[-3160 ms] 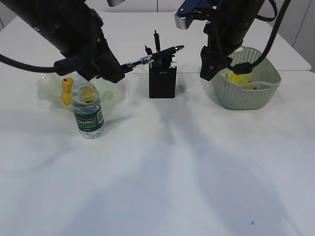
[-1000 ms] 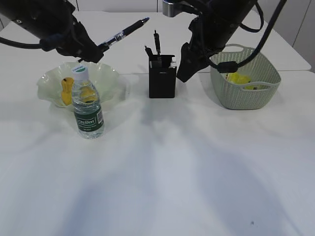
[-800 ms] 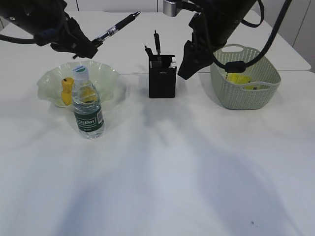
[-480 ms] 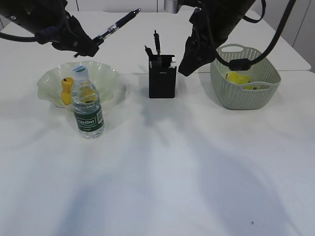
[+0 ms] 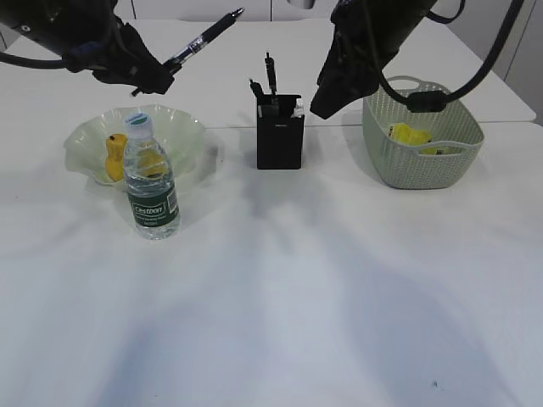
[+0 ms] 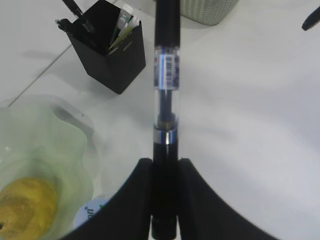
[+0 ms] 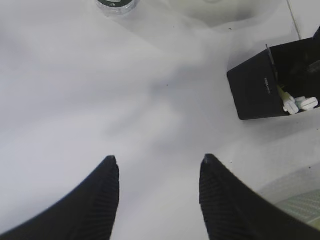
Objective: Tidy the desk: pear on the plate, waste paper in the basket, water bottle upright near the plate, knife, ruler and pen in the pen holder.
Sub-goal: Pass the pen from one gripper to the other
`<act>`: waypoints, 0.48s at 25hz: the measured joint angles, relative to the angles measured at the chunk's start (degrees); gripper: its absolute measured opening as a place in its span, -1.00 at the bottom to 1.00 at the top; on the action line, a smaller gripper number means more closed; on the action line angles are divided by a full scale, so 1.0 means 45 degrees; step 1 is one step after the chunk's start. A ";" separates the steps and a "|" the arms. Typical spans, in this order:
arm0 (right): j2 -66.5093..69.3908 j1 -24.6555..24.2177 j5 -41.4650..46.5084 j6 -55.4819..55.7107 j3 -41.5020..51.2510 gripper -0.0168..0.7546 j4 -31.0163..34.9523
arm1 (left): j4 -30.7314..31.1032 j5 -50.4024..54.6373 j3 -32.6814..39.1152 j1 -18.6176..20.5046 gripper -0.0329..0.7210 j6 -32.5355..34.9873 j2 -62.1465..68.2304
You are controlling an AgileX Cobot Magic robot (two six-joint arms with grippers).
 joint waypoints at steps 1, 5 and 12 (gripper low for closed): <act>-0.0030 0.0000 0.0000 -0.0181 0.0000 0.05 0.0031 | -0.0011 0.0000 0.0000 0.0000 -0.66 0.0000 0.0000; -0.0204 0.0000 0.0000 -0.1028 0.0000 0.05 0.0228 | -0.0296 -0.0278 0.0000 0.0000 -0.66 0.0000 0.0000; -0.0593 0.0000 0.0000 -0.1826 0.0000 0.05 0.0585 | -0.1651 -0.1408 0.0000 0.0000 -0.66 0.0102 0.0000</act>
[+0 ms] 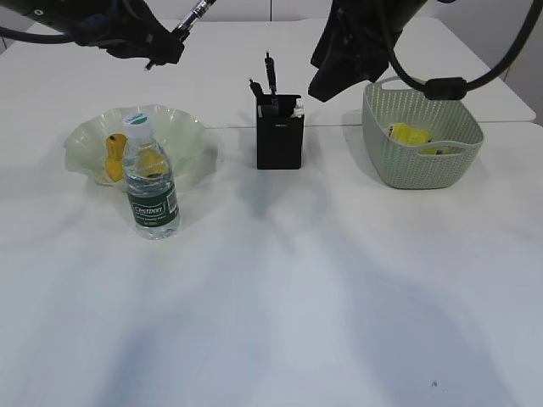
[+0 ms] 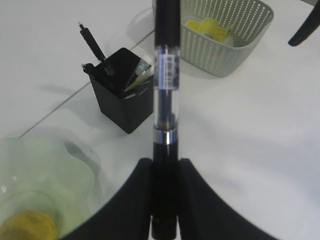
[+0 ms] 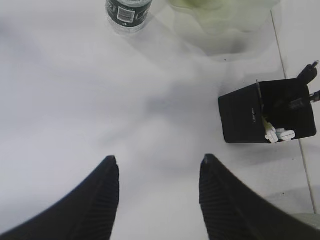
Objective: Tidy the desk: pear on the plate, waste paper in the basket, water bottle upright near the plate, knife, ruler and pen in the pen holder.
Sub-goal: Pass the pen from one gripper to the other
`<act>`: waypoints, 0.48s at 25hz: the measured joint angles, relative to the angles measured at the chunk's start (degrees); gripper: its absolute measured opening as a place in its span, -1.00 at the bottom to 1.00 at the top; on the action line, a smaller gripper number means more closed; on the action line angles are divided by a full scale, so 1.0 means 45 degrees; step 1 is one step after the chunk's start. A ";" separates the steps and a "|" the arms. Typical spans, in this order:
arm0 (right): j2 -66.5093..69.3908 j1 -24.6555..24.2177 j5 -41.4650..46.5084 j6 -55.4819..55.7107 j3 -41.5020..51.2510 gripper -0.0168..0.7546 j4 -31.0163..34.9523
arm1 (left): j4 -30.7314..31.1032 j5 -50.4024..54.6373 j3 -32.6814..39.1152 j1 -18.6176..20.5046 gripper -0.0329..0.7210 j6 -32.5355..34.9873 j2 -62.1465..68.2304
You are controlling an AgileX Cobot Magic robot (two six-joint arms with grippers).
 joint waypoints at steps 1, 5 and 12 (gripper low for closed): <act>-0.0030 0.0000 0.0000 -0.0021 0.0000 0.05 -0.0002 | -0.0060 -0.0069 0.0000 0.0000 -0.66 -0.0004 0.0000; -0.0326 0.0000 0.0000 -0.0152 0.0106 0.05 -0.0002 | -0.0162 -0.0376 0.0000 0.0000 -0.66 0.0004 -0.0135; -0.1259 0.0000 -0.1382 -0.1377 0.1331 0.05 0.0023 | -0.0734 -0.0784 0.0000 0.0000 -0.66 0.0388 -0.0522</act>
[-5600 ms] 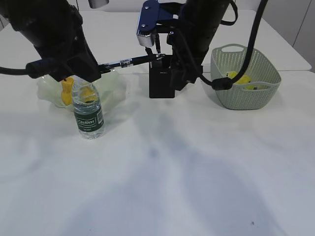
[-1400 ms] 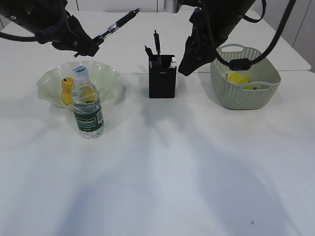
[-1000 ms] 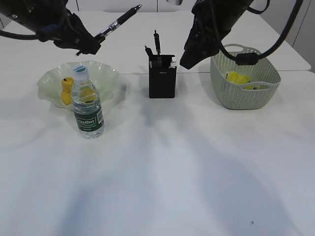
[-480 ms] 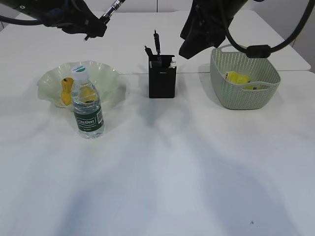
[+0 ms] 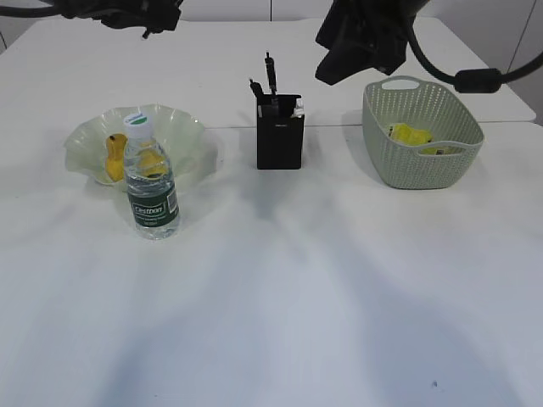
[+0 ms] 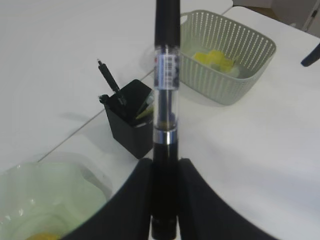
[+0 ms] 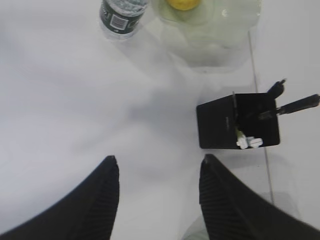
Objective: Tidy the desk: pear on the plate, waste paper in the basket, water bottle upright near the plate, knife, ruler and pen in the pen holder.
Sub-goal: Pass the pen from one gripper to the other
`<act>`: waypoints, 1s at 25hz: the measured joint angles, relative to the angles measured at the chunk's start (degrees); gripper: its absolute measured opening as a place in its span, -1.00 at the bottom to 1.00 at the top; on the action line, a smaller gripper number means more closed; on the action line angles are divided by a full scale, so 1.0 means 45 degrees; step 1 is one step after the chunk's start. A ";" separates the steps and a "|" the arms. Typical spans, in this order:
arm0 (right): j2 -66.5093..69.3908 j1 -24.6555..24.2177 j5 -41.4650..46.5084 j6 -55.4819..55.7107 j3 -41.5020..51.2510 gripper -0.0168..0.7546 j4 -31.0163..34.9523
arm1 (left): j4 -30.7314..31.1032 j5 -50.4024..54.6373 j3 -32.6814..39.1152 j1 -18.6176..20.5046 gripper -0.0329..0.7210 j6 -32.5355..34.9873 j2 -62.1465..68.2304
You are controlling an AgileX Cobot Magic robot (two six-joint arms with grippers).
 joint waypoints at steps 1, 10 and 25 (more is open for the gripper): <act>-0.0160 0.0000 -0.0455 -0.0231 0.0269 0.05 0.0000 | -0.0154 -0.0053 0.0000 0.0000 -0.66 0.0096 -0.0048; -0.1481 0.0000 -0.3278 -0.2599 0.3245 0.05 0.1482 | -0.1088 -0.0449 0.0000 0.0000 -0.66 0.1054 -0.0544; -0.2079 0.0000 -0.3653 -0.4070 0.3998 0.05 0.3014 | -0.7510 -0.2032 0.2039 0.0000 -0.66 0.6624 -0.0777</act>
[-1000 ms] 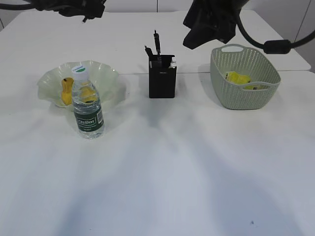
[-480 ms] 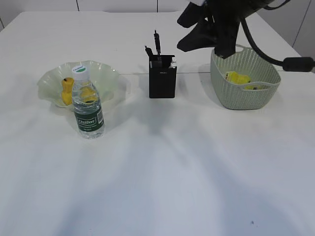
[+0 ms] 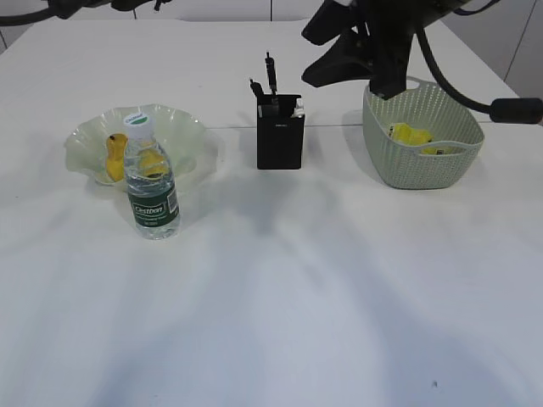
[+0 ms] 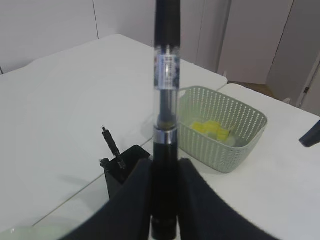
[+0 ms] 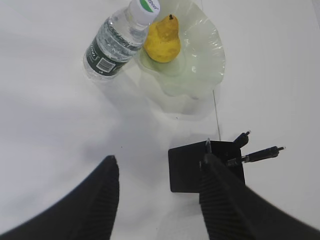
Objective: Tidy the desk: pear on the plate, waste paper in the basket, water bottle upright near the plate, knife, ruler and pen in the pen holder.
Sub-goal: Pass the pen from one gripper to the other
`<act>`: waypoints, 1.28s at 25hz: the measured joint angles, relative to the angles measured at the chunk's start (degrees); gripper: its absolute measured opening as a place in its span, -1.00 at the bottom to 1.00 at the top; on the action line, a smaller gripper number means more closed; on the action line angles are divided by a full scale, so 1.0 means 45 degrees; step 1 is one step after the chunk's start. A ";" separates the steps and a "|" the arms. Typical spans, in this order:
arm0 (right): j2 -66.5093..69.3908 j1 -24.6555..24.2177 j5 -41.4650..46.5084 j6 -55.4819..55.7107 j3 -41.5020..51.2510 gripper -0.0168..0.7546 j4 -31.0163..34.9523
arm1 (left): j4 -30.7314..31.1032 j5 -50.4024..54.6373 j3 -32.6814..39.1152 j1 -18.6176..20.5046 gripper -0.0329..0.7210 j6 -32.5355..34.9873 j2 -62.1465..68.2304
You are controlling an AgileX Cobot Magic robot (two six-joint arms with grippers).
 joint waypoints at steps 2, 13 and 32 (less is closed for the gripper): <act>-0.0028 0.0000 0.0000 0.0000 0.0000 0.05 0.0000 | -0.0362 -0.0064 0.0028 0.0000 -0.66 0.0370 -0.0008; -0.0028 0.0000 0.0000 -0.0029 0.0000 0.05 0.0000 | -0.0716 -0.0133 0.0028 0.0000 -0.65 0.0550 -0.0112; -0.0028 0.0000 -0.0586 -0.0029 0.0000 0.05 0.0584 | -0.1060 -0.0154 0.0028 0.0000 -0.65 0.0573 -0.0112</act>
